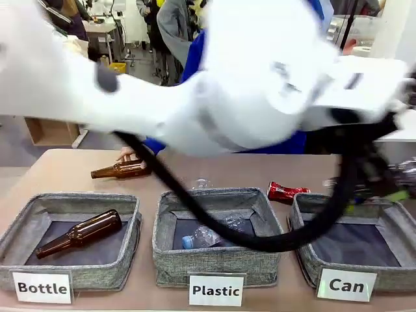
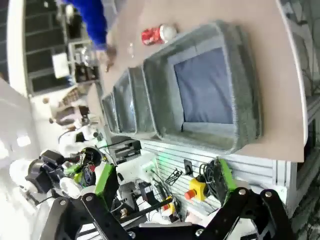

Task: Sort the can waste into the basket.
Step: Pick up the can waste from the table and place it in the right Fabric basket.

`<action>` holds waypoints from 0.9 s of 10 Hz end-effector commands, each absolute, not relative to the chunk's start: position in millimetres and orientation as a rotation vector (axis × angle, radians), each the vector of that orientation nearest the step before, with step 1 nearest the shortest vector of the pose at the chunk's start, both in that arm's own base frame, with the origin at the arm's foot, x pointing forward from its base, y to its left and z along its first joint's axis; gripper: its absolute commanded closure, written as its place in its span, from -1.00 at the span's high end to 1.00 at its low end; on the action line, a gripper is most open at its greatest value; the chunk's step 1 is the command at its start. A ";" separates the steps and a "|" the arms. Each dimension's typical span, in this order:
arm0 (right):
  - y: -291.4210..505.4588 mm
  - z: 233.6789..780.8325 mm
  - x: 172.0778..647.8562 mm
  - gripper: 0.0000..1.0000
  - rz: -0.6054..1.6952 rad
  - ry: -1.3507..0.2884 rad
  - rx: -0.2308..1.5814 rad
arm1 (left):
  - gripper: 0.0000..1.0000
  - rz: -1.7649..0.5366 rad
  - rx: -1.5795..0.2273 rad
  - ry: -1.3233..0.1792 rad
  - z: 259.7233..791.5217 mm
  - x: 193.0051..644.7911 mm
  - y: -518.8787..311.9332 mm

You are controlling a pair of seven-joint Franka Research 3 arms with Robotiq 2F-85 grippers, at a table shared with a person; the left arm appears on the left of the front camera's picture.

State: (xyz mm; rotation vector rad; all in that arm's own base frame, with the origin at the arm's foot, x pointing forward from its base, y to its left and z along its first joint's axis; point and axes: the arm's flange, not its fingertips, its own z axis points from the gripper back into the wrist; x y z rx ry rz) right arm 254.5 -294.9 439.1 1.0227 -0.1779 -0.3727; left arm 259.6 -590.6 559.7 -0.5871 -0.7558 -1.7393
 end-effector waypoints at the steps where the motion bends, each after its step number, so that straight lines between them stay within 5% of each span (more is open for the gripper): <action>1: -279.1 457.9 265.6 1.00 -0.370 -0.131 0.987 | -0.22 -1.751 -0.472 -0.738 563.3 278.5 -668.2; 9: -279.1 457.9 265.6 1.00 -0.370 -0.131 0.987 | -0.22 -1.669 -0.222 -0.750 522.1 304.9 -703.7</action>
